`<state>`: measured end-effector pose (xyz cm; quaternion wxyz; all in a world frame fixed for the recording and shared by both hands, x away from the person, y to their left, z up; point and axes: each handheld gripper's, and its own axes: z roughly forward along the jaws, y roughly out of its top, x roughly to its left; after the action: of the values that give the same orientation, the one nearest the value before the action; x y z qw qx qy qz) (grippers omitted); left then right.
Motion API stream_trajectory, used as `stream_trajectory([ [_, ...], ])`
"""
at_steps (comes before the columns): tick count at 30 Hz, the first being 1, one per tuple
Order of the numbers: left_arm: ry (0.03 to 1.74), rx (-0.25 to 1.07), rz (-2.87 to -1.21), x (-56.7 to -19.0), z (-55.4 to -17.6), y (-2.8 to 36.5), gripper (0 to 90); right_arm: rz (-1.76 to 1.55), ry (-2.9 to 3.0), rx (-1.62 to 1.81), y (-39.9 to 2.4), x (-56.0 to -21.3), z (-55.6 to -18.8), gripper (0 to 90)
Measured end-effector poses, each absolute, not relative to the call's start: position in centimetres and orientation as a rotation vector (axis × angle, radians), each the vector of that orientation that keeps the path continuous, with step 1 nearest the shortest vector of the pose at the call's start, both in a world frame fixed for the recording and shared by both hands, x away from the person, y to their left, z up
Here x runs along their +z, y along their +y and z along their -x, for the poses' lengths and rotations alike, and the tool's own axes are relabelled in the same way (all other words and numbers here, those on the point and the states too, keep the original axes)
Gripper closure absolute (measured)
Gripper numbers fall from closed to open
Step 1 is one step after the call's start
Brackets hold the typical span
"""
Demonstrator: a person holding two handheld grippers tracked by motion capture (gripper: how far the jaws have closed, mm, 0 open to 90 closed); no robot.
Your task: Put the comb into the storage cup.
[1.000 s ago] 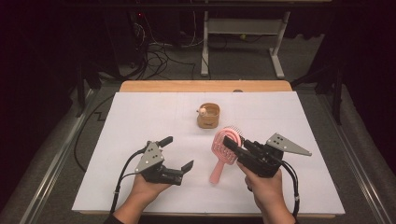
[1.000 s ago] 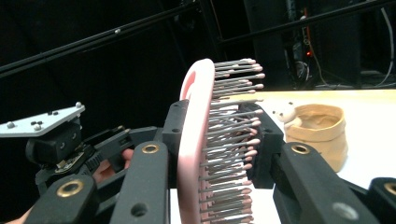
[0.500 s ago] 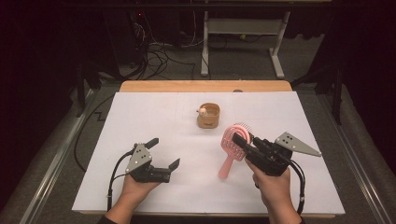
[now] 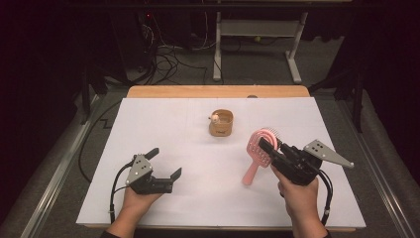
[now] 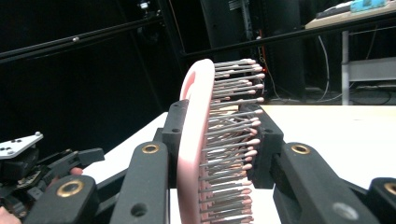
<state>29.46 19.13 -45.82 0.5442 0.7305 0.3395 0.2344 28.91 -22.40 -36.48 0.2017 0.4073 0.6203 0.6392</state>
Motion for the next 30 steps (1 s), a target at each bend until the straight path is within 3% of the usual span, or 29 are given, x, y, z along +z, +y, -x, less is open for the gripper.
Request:
stream_trajectory([
  [30,0.818,0.509,-1.682,-45.9,-29.7,20.2,0.0,-1.107,1.673,1.718,-22.8,-36.0,-29.2,66.8],
])
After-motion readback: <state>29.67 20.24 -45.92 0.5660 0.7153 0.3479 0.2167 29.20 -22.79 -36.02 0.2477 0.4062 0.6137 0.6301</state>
